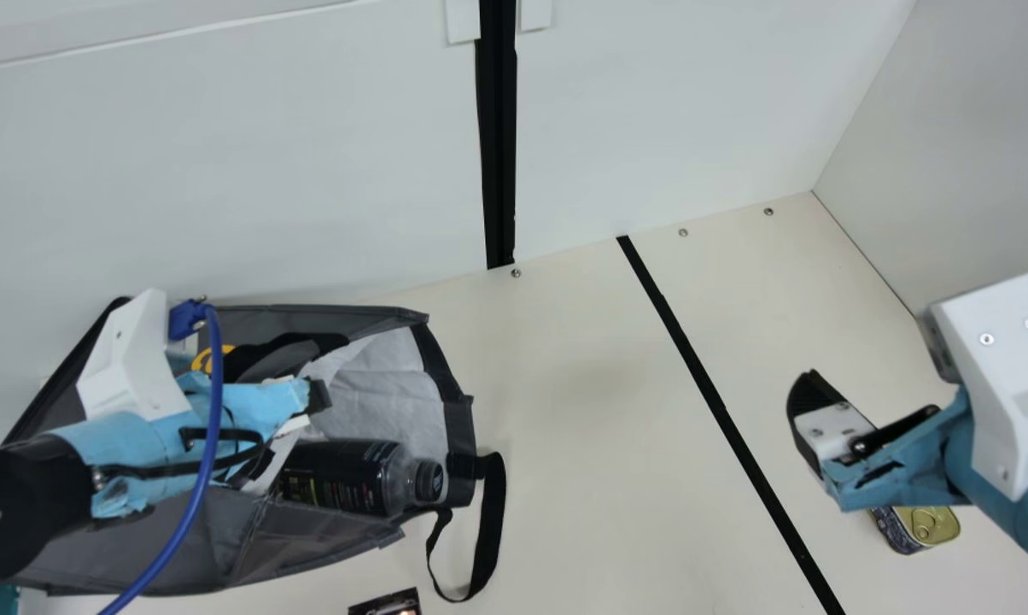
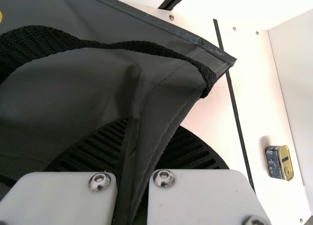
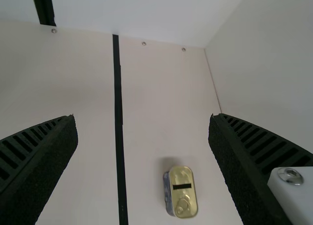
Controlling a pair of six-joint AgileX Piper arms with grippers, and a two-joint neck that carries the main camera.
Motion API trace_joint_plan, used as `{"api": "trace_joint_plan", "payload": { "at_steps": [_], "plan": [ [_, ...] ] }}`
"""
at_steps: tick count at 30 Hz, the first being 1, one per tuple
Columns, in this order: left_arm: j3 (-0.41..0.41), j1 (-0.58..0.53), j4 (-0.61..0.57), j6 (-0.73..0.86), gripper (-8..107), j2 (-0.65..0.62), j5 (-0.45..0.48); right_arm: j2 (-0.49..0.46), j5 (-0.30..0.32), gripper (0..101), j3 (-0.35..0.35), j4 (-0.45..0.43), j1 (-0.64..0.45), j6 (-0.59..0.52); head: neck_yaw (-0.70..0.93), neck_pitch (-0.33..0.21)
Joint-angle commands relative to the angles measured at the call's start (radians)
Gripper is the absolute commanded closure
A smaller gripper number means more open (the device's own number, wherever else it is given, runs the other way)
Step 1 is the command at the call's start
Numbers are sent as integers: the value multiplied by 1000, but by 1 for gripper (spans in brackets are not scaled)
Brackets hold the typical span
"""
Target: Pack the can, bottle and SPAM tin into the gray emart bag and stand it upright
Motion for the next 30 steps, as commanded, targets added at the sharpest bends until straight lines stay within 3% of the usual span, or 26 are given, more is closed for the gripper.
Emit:
{"api": "trace_joint_plan", "payload": {
  "at_steps": [1,5,9,30],
  "plan": [
    [0,0,0,0,107,0,0,-5,35,6,-9,-44,8,17,-2,-23],
    [0,0,0,0,107,0,0,-16,89,6,-29,-95,24,47,-2,-23],
    [0,0,0,0,107,0,0,-22,89,6,-10,-104,-6,53,-2,-23],
    [0,0,0,0,107,0,0,-59,89,6,66,54,-330,-93,-2,-23]
  ]
}}
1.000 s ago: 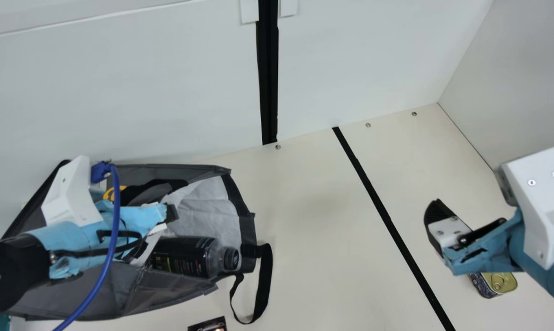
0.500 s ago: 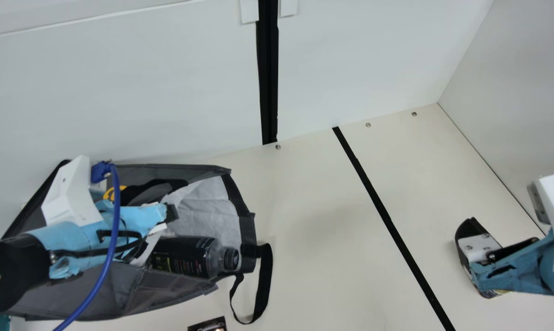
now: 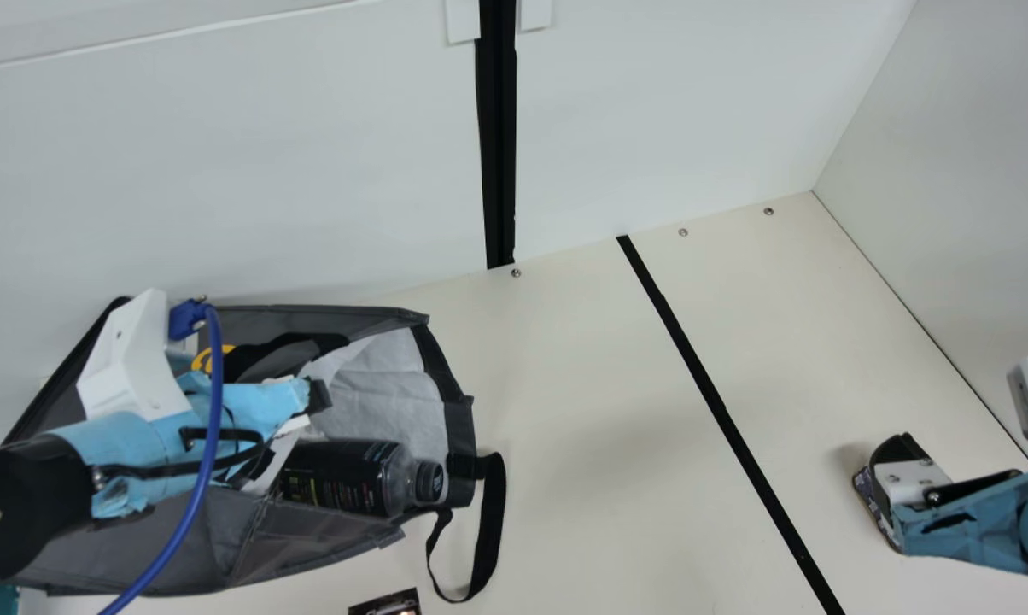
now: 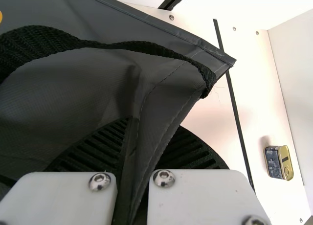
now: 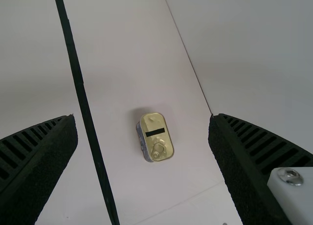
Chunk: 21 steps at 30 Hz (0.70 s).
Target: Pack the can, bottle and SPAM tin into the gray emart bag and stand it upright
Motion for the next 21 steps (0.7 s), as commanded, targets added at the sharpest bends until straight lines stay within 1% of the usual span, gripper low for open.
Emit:
{"api": "trace_joint_plan", "payload": {
  "at_steps": [1,11,21],
  "plan": [
    [0,0,0,0,107,0,0,-1,0,6,3,12,-30,-9,-1,-24],
    [0,0,0,0,107,0,0,-2,0,6,13,46,-105,-43,-1,-24],
    [0,0,0,0,107,0,0,6,0,6,26,43,-123,-87,-1,-24]
  ]
}}
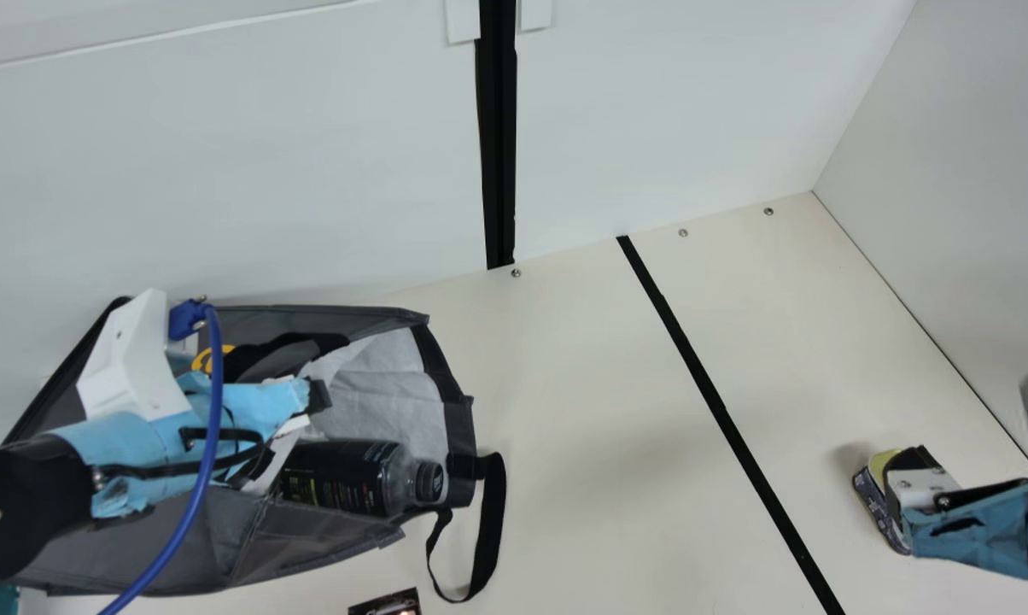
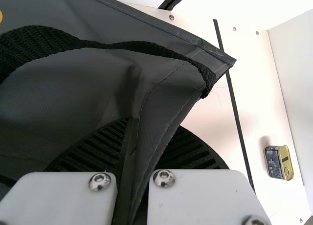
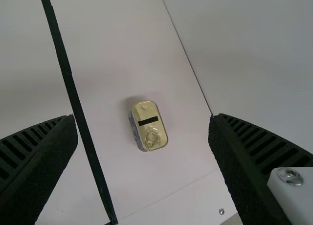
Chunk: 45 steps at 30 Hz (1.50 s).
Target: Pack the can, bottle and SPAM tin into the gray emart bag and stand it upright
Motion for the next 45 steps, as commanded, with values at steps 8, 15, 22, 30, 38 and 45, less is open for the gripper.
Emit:
{"api": "trace_joint_plan", "payload": {
  "at_steps": [8,15,22,30,38,45],
  "plan": [
    [0,0,0,0,107,0,0,18,1,6,31,11,-10,-68,-2,-23],
    [0,0,0,0,107,0,0,38,1,6,55,32,-21,-116,-2,-23],
    [0,0,0,0,107,0,0,69,1,6,68,70,-55,-183,-2,-23],
    [0,0,0,0,107,0,0,113,1,6,72,133,-123,-274,-2,-23],
    [0,0,0,0,107,0,0,158,1,6,76,203,-212,-388,-2,-23],
    [0,0,0,0,107,0,0,198,1,6,82,260,-296,-498,-2,-23]
  ]
}}
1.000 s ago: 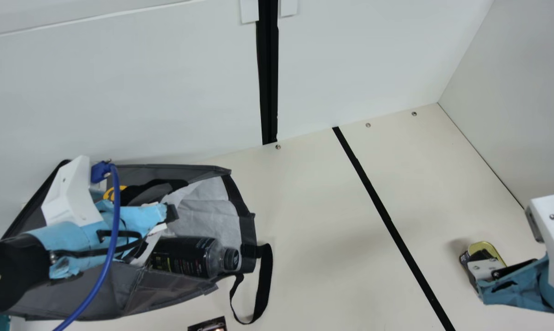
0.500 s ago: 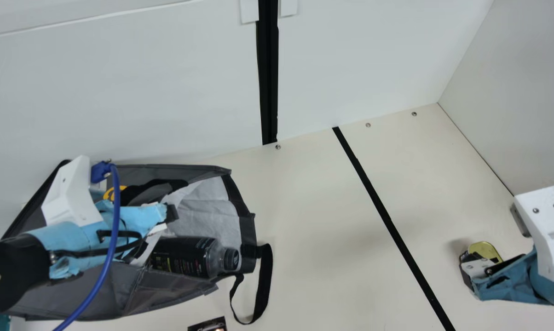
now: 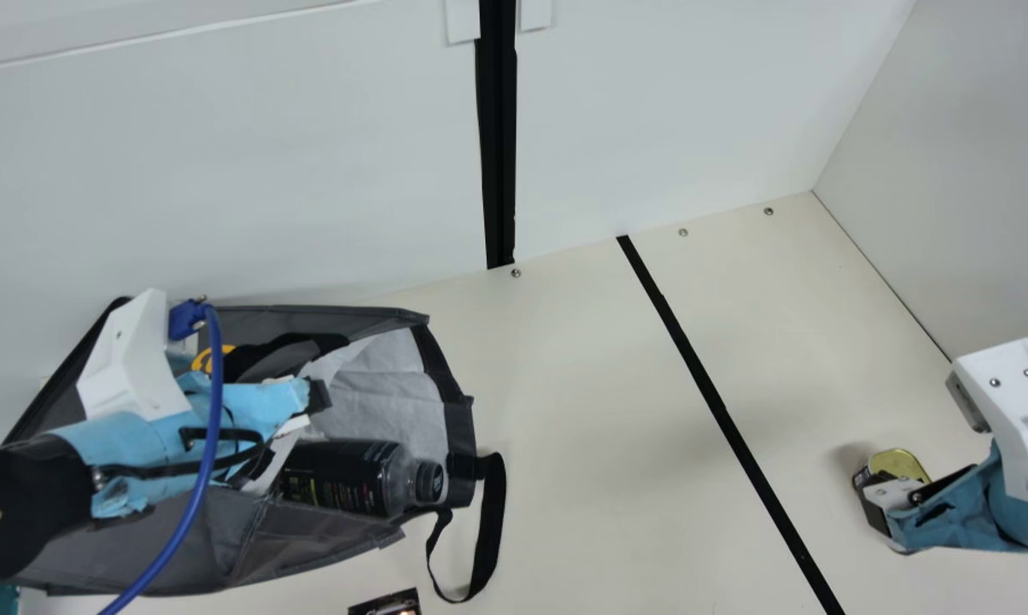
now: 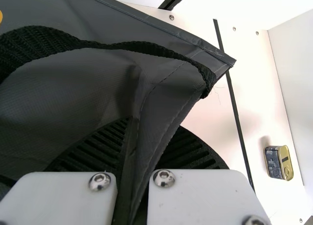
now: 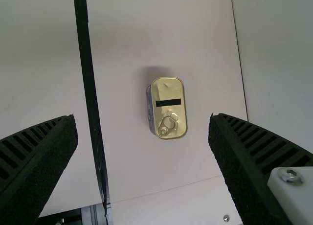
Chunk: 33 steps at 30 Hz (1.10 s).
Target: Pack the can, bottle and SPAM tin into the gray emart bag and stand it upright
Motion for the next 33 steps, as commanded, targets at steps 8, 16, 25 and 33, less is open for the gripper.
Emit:
{"api": "trace_joint_plan", "payload": {
  "at_steps": [8,16,25,33],
  "plan": [
    [0,0,0,0,107,0,0,45,1,6,15,55,-100,-137,-1,-23],
    [0,0,0,0,107,0,0,85,1,6,29,88,-181,-235,-1,-23],
    [0,0,0,0,107,0,0,135,-13,6,51,114,-257,-325,-1,-23],
    [0,0,0,0,107,0,0,188,-64,6,92,124,-285,-366,-1,-23]
  ]
}}
